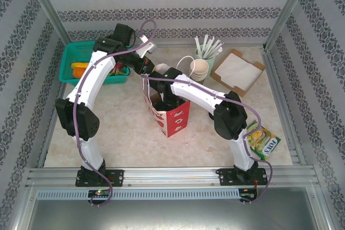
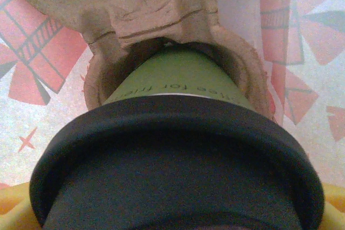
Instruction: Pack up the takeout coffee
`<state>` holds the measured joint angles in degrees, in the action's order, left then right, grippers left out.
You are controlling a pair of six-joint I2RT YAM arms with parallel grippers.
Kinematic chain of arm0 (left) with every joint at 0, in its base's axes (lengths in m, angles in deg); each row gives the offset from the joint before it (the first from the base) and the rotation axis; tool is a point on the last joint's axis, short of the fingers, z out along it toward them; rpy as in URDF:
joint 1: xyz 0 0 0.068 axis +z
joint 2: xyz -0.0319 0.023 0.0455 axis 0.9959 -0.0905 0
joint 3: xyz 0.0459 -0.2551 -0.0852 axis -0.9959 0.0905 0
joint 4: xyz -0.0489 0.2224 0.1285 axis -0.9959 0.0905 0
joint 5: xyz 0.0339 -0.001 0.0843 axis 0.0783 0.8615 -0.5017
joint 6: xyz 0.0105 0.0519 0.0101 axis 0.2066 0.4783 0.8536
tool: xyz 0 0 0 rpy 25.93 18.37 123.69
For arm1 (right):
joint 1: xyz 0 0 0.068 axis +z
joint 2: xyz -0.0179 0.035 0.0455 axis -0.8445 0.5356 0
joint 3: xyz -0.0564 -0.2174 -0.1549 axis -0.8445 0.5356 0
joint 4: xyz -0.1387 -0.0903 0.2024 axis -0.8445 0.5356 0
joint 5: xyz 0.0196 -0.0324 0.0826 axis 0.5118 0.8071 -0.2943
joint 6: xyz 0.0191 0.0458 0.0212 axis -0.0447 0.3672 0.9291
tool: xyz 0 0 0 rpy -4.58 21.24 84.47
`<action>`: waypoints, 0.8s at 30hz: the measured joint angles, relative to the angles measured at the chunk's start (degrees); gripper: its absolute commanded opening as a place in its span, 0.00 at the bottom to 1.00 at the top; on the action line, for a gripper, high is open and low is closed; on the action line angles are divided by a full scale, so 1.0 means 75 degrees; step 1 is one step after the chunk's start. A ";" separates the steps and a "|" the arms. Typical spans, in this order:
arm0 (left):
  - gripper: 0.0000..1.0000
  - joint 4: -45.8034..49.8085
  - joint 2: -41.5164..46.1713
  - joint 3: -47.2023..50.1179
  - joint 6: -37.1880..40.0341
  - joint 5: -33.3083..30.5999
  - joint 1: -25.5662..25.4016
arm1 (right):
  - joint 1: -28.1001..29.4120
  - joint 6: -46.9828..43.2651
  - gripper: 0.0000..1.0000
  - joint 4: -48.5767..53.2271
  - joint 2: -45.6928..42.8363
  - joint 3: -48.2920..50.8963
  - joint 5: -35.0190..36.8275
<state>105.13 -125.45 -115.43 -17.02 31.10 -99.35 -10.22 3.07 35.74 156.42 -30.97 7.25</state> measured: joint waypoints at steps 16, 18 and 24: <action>0.00 0.0000 0.0038 0.0003 0.0000 0.0000 0.0000 | 0.0015 0.0003 0.96 0.0015 -0.0029 -0.0265 0.0157; 0.00 0.0000 0.0052 0.0003 0.0000 0.0000 0.0000 | 0.0015 0.0003 0.97 0.0052 -0.0032 -0.0300 0.0178; 0.00 0.0000 0.0082 0.0003 0.0000 0.0003 0.0000 | 0.0015 0.0006 0.98 0.0105 -0.0102 -0.0411 0.0204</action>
<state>105.13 -124.84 -115.41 -17.02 31.12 -99.35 -10.11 3.12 36.53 155.66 -34.05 8.78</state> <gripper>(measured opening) 0.049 0.978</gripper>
